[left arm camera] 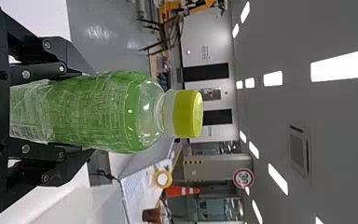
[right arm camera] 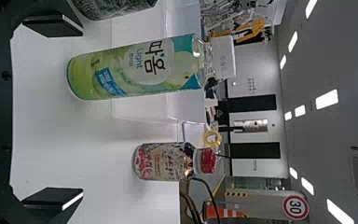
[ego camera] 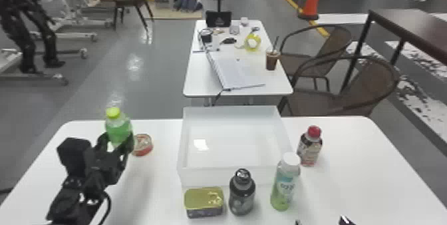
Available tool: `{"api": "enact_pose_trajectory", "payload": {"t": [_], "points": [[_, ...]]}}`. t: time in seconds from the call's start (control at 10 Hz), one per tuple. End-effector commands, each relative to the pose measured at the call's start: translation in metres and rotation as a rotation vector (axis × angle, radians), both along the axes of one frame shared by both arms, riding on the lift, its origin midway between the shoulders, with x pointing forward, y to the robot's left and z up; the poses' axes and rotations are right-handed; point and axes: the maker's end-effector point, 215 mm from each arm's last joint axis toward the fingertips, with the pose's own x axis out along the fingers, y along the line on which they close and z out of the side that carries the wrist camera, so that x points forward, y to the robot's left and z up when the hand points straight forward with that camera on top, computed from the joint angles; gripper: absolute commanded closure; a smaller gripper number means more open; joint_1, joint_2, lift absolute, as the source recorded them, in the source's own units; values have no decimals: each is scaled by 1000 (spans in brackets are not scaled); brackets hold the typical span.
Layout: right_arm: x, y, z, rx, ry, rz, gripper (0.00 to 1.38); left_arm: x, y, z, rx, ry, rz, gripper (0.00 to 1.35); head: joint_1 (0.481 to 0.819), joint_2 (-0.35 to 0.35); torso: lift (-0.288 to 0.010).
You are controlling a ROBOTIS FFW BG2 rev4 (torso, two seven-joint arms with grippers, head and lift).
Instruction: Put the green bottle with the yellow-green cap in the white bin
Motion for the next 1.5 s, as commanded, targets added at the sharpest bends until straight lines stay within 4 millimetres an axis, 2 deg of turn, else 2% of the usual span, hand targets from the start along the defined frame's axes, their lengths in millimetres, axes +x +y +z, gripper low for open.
{"api": "enact_pose_trajectory", "payload": {"t": [0.0,0.2,0.4,0.5,0.6,0.7,0.8,0.9,1.2,1.3,1.4], "points": [[0,0,0,0,1,0,90,2,-59,7,-43,-7,-101,820,549,0,-100],[1,0,-2,2,2,1,90,6,-120,16,-58,-14,-215,820,549,0,-100],[1,1,-2,4,4,1,90,12,-174,29,37,-22,-352,818,549,0,-100],[1,1,-3,6,5,0,90,16,-195,19,103,18,-419,818,549,0,-100],[1,1,-4,10,7,-1,90,20,-213,-5,168,73,-484,814,549,0,-100],[1,1,-4,11,7,-2,90,23,-221,-23,245,122,-520,802,549,0,-100],[2,0,-4,11,7,-2,90,27,-228,-27,342,131,-561,753,549,0,-100],[2,1,-5,11,9,0,90,32,-233,-26,471,126,-594,651,549,0,-100],[2,1,-5,14,9,-1,90,43,-244,-25,848,121,-663,639,549,0,-100],[3,1,-4,14,7,0,90,42,-246,-23,895,109,-668,509,549,0,-100],[3,1,-5,14,9,0,90,41,-245,-22,886,105,-662,228,549,0,-100]]}}
